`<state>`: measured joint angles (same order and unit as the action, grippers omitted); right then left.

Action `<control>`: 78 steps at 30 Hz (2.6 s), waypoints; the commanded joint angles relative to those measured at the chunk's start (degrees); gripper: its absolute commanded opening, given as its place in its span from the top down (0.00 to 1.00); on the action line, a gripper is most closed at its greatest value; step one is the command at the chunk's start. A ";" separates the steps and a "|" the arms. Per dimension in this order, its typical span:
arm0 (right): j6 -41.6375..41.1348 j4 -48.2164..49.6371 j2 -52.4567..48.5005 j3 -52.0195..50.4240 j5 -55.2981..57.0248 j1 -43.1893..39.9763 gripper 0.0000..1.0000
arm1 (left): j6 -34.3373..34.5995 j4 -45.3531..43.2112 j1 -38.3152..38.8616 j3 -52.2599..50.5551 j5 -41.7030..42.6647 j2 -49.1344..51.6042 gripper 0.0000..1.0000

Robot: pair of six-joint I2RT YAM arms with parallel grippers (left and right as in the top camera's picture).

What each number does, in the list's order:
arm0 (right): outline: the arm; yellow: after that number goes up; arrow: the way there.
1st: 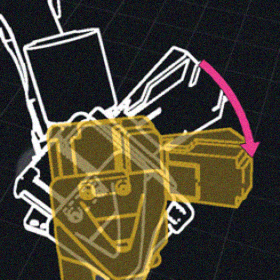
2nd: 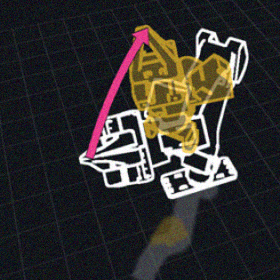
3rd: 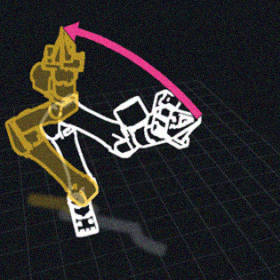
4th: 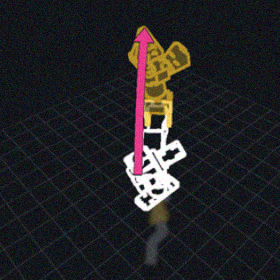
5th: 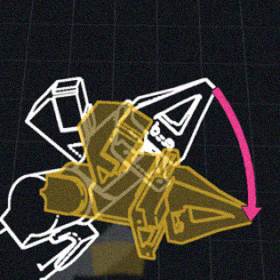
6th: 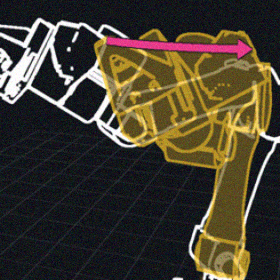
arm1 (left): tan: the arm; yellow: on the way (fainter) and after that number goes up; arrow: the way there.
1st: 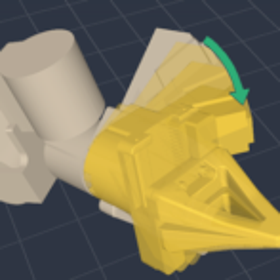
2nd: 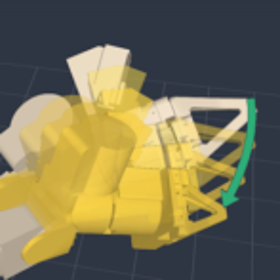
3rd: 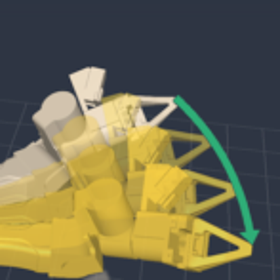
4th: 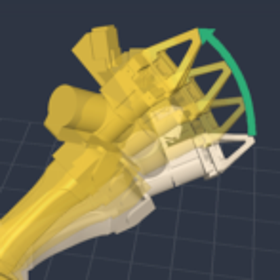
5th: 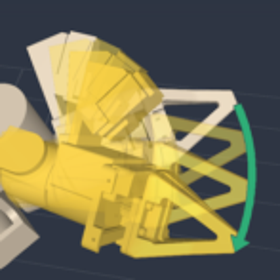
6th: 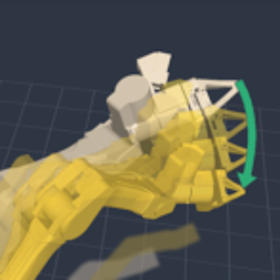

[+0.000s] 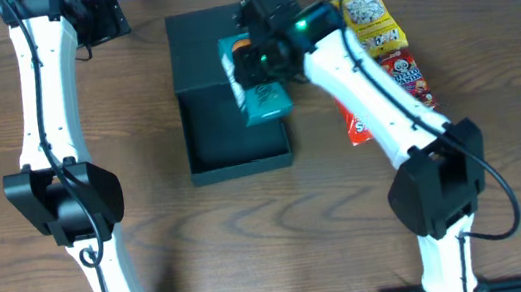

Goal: Pack container
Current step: 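Lower the Chunkies box upright into the black box, release, then grasp the brown Pocky box with the right gripper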

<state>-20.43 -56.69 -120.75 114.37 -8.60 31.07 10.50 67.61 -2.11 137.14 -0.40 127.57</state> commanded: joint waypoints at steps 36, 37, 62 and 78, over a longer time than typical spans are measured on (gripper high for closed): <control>-9.07 -9.77 -8.52 2.67 9.88 4.48 0.01 | 0.24 1.33 -0.13 1.14 0.02 -1.16 0.05; -7.74 -9.79 -7.80 3.34 9.88 4.48 0.02 | 0.24 1.36 -0.13 1.14 0.02 -1.16 0.05; 9.73 10.95 -6.64 3.87 13.70 -18.21 0.01 | 0.46 0.98 -0.13 1.14 1.97 -1.16 0.05; 12.00 21.77 -18.43 3.87 12.66 -18.23 0.01 | 1.38 0.66 -0.13 1.14 1.95 -1.16 0.05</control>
<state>-9.47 -35.27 -138.41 117.49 4.32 12.45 10.94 68.18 -2.11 137.14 1.32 127.57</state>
